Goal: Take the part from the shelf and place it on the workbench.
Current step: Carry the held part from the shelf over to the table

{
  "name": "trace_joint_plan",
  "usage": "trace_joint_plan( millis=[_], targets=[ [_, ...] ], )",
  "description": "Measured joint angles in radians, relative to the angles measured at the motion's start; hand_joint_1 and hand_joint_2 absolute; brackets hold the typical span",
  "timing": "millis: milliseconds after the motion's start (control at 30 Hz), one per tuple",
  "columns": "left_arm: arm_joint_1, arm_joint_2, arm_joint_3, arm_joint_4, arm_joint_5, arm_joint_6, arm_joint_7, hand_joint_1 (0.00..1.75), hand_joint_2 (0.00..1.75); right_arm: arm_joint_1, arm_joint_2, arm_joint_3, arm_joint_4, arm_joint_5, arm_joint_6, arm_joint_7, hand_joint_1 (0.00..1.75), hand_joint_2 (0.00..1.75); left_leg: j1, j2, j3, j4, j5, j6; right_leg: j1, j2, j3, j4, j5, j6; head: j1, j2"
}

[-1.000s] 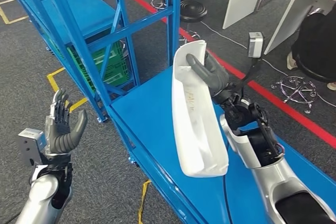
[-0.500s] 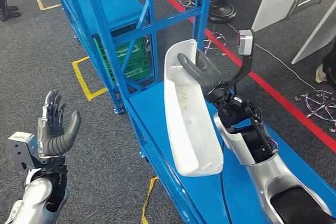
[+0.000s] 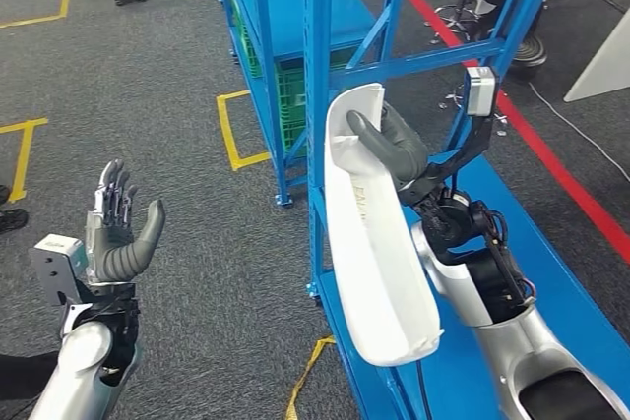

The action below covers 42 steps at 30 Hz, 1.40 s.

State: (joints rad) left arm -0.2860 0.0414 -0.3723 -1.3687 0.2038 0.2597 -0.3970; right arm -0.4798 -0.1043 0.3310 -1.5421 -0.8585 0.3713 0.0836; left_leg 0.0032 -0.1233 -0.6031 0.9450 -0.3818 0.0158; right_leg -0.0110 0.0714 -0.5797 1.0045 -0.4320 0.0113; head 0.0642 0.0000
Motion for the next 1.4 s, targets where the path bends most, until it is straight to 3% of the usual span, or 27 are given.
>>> trace_joint_plan(
  millis=[67, 100, 133, 200, 267, 333, 367, 400, 467, 533, 567, 633, 700, 767, 833, 867, 900, 933, 1000, 1067, 1133, 1167, 1233, 1300, 1333, 1367, 1400],
  targets=[
    [0.002, -0.001, 0.0, 0.0, 0.0, 0.002, 0.002, 0.0, 1.75, 0.002, 0.001, 0.003, -0.006, -0.005, 0.0, 0.003, 1.75, 1.75, 0.005, -0.025, -0.008, 0.0, 0.004, -0.011, 0.001, 0.013, 0.025, -0.045, 0.0, -0.005, 0.002, 0.0],
    [0.003, 0.0, 0.0, 0.0, 0.001, 0.003, 0.003, 0.0, 1.75, 0.002, 0.003, 0.004, -0.01, -0.009, 0.0, 0.005, 1.75, 1.75, 0.007, -0.039, -0.012, -0.002, 0.008, -0.018, 0.001, 0.001, 0.032, -0.054, -0.001, -0.007, 0.004, 0.0],
    [0.005, 0.0, 0.0, 0.0, 0.002, 0.005, 0.003, 0.0, 1.75, 0.002, 0.005, 0.006, -0.015, -0.014, 0.0, 0.007, 1.75, 1.75, 0.006, -0.037, -0.015, -0.001, 0.007, -0.023, -0.001, -0.013, 0.036, -0.06, 0.001, -0.009, 0.005, 0.0],
    [0.005, 0.002, 0.0, 0.0, 0.003, 0.009, 0.002, 0.0, 1.75, 0.003, 0.009, 0.009, -0.026, -0.026, -0.002, 0.011, 1.75, 1.75, -0.001, 0.015, -0.036, 0.043, -0.022, -0.031, -0.005, -0.042, 0.046, -0.073, 0.006, -0.016, -0.006, 0.0],
    [0.003, 0.002, 0.0, 0.0, 0.004, 0.01, 0.001, 0.0, 1.75, 0.01, 0.011, 0.013, -0.036, -0.038, -0.004, 0.016, 1.75, 1.75, -0.003, 0.086, -0.1, 0.173, -0.084, -0.038, -0.005, -0.07, 0.05, -0.079, 0.007, -0.021, -0.021, 0.0],
    [0.005, 0.002, 0.0, 0.0, 0.005, 0.01, 0.001, 0.0, 1.75, 0.021, 0.011, 0.019, -0.044, -0.048, -0.007, 0.021, 1.75, 1.75, 0.003, 0.11, -0.164, 0.293, -0.122, -0.046, -0.004, -0.102, 0.049, -0.078, 0.005, -0.022, -0.03, 0.0],
    [0.006, 0.002, 0.0, 0.0, 0.006, 0.01, 0.001, 0.0, 1.75, 0.026, 0.012, 0.023, -0.048, -0.052, -0.007, 0.024, 1.75, 1.75, 0.007, 0.114, -0.171, 0.302, -0.115, -0.051, -0.005, -0.117, 0.049, -0.078, 0.004, -0.022, -0.033, 0.0],
    [0.006, 0.002, 0.0, 0.0, 0.006, 0.01, 0.001, 0.0, 1.75, 0.029, 0.012, 0.027, -0.051, -0.056, -0.008, 0.026, 1.75, 1.75, 0.01, 0.121, -0.153, 0.265, -0.089, -0.054, -0.007, -0.131, 0.05, -0.076, 0.001, -0.019, -0.036, 0.0],
    [0.004, 0.004, 0.0, 0.0, 0.006, 0.011, 0.001, 0.0, 1.75, 0.031, 0.013, 0.035, -0.059, -0.063, -0.008, 0.031, 1.75, 1.75, 0.013, 0.162, -0.074, 0.115, -0.024, -0.059, -0.007, -0.155, 0.053, -0.07, -0.007, -0.009, -0.042, 0.0],
    [0.002, 0.003, 0.0, 0.0, 0.006, 0.012, 0.0, 0.0, 1.75, 0.03, 0.014, 0.042, -0.066, -0.072, -0.006, 0.034, 1.75, 1.75, 0.01, 0.194, -0.021, 0.015, 0.006, -0.052, -0.002, -0.175, 0.056, -0.064, -0.018, 0.003, -0.044, 0.0],
    [0.0, 0.003, 0.0, 0.0, 0.006, 0.013, -0.001, 0.0, 1.75, 0.031, 0.014, 0.048, -0.068, -0.074, -0.006, 0.035, 1.75, 1.75, 0.008, 0.194, -0.015, 0.003, 0.004, -0.044, 0.002, -0.185, 0.059, -0.063, -0.023, 0.009, -0.042, 0.0],
    [-0.002, 0.003, 0.0, 0.0, 0.006, 0.015, -0.002, 0.0, 1.75, 0.031, 0.015, 0.059, -0.071, -0.075, -0.005, 0.036, 1.75, 1.75, 0.008, 0.166, -0.015, 0.005, 0.003, -0.028, -0.001, -0.198, 0.066, -0.062, -0.031, 0.02, -0.035, 0.0],
    [-0.005, 0.003, 0.0, 0.0, 0.006, 0.016, -0.004, 0.0, 1.75, 0.03, 0.016, 0.067, -0.074, -0.078, -0.004, 0.035, 1.75, 1.75, 0.012, 0.141, -0.012, 0.004, 0.003, -0.015, -0.008, -0.157, 0.052, -0.019, -0.065, 0.029, -0.029, 0.0],
    [-0.009, 0.002, 0.0, 0.0, 0.006, 0.016, -0.005, 0.0, 1.75, 0.031, 0.016, 0.074, -0.076, -0.084, -0.003, 0.034, 1.75, 1.75, 0.013, 0.117, -0.01, 0.003, 0.004, -0.007, -0.01, -0.096, -0.007, 0.109, -0.13, 0.031, -0.015, 0.0],
    [-0.008, 0.002, 0.0, 0.0, 0.006, 0.015, -0.005, 0.0, 1.75, 0.035, 0.016, 0.08, -0.076, -0.087, -0.003, 0.034, 1.75, 1.75, 0.009, 0.09, -0.01, 0.004, 0.003, -0.004, -0.007, -0.077, -0.076, 0.241, -0.171, 0.029, -0.003, 0.0],
    [-0.008, 0.001, 0.0, 0.0, 0.006, 0.015, -0.005, 0.0, 1.75, 0.037, 0.016, 0.082, -0.076, -0.088, -0.003, 0.034, 1.75, 1.75, 0.008, 0.074, -0.009, 0.005, 0.003, -0.003, -0.007, -0.074, -0.091, 0.26, -0.163, 0.026, 0.0, 0.0],
    [-0.007, 0.001, 0.0, 0.0, 0.006, 0.015, -0.005, 0.0, 1.75, 0.039, 0.016, 0.084, -0.076, -0.089, -0.003, 0.034, 1.75, 1.75, 0.007, 0.058, -0.008, 0.006, 0.002, -0.003, -0.006, -0.072, -0.087, 0.237, -0.134, 0.021, 0.002, 0.0],
    [-0.008, 0.001, 0.0, 0.0, 0.006, 0.015, -0.005, 0.0, 1.75, 0.039, 0.016, 0.086, -0.076, -0.089, -0.003, 0.034, 1.75, 1.75, 0.006, 0.041, -0.007, 0.007, 0.002, -0.003, -0.006, -0.064, -0.067, 0.176, -0.092, 0.016, 0.004, 0.0],
    [-0.009, 0.001, 0.0, 0.001, 0.006, 0.015, -0.005, 0.0, 1.75, 0.038, 0.016, 0.089, -0.076, -0.09, -0.003, 0.034, 1.75, 1.75, 0.007, 0.013, -0.007, 0.008, 0.002, -0.006, -0.007, -0.017, -0.011, 0.035, -0.022, 0.003, 0.007, 0.0],
    [-0.008, 0.0, 0.0, 0.001, 0.006, 0.015, -0.005, 0.0, 1.75, 0.036, 0.016, 0.091, -0.077, -0.092, -0.003, 0.035, 1.75, 1.75, 0.012, -0.011, -0.016, 0.009, 0.006, -0.016, -0.005, 0.016, 0.021, -0.035, -0.006, -0.004, 0.009, 0.0],
    [-0.006, 0.001, 0.0, 0.001, 0.006, 0.014, -0.004, 0.0, 1.75, 0.034, 0.016, 0.096, -0.077, -0.095, -0.003, 0.036, 1.75, 1.75, 0.016, -0.035, -0.023, 0.004, 0.013, -0.03, -0.004, -0.002, 0.031, -0.047, -0.009, -0.006, 0.01, 0.0],
    [-0.006, 0.001, 0.0, 0.001, 0.006, 0.014, -0.004, 0.0, 1.75, 0.033, 0.016, 0.098, -0.077, -0.098, -0.004, 0.037, 1.75, 1.75, 0.014, -0.03, -0.025, 0.005, 0.012, -0.036, -0.006, -0.015, 0.035, -0.053, -0.006, -0.009, 0.009, 0.0],
    [-0.009, 0.003, 0.0, 0.001, 0.006, 0.012, -0.003, 0.0, 1.75, 0.029, 0.017, 0.102, -0.077, -0.106, -0.004, 0.038, 1.75, 1.75, 0.007, 0.023, -0.049, 0.055, -0.02, -0.044, -0.012, -0.043, 0.043, -0.067, 0.001, -0.016, -0.004, 0.0],
    [-0.01, 0.004, 0.0, 0.002, 0.005, 0.012, -0.002, 0.0, 1.75, 0.027, 0.017, 0.106, -0.076, -0.109, -0.003, 0.039, 1.75, 1.75, 0.005, 0.089, -0.111, 0.189, -0.085, -0.05, -0.012, -0.07, 0.046, -0.07, 0.002, -0.02, -0.022, 0.0],
    [-0.009, 0.003, 0.0, 0.003, 0.005, 0.012, -0.002, 0.0, 1.75, 0.027, 0.017, 0.108, -0.076, -0.109, -0.004, 0.039, 1.75, 1.75, 0.007, 0.103, -0.143, 0.257, -0.109, -0.052, -0.012, -0.083, 0.046, -0.07, 0.001, -0.021, -0.031, 0.0],
    [-0.007, 0.003, 0.0, 0.003, 0.005, 0.012, -0.002, 0.0, 1.75, 0.028, 0.017, 0.11, -0.075, -0.109, -0.004, 0.039, 1.75, 1.75, 0.01, 0.111, -0.162, 0.294, -0.115, -0.054, -0.014, -0.095, 0.046, -0.07, 0.0, -0.021, -0.037, 0.0],
    [-0.007, 0.003, 0.0, 0.003, 0.005, 0.011, -0.002, 0.0, 1.75, 0.029, 0.017, 0.111, -0.075, -0.109, -0.003, 0.039, 1.75, 1.75, 0.013, 0.116, -0.16, 0.291, -0.102, -0.057, -0.015, -0.107, 0.047, -0.069, -0.002, -0.019, -0.043, 0.0]
  ],
)
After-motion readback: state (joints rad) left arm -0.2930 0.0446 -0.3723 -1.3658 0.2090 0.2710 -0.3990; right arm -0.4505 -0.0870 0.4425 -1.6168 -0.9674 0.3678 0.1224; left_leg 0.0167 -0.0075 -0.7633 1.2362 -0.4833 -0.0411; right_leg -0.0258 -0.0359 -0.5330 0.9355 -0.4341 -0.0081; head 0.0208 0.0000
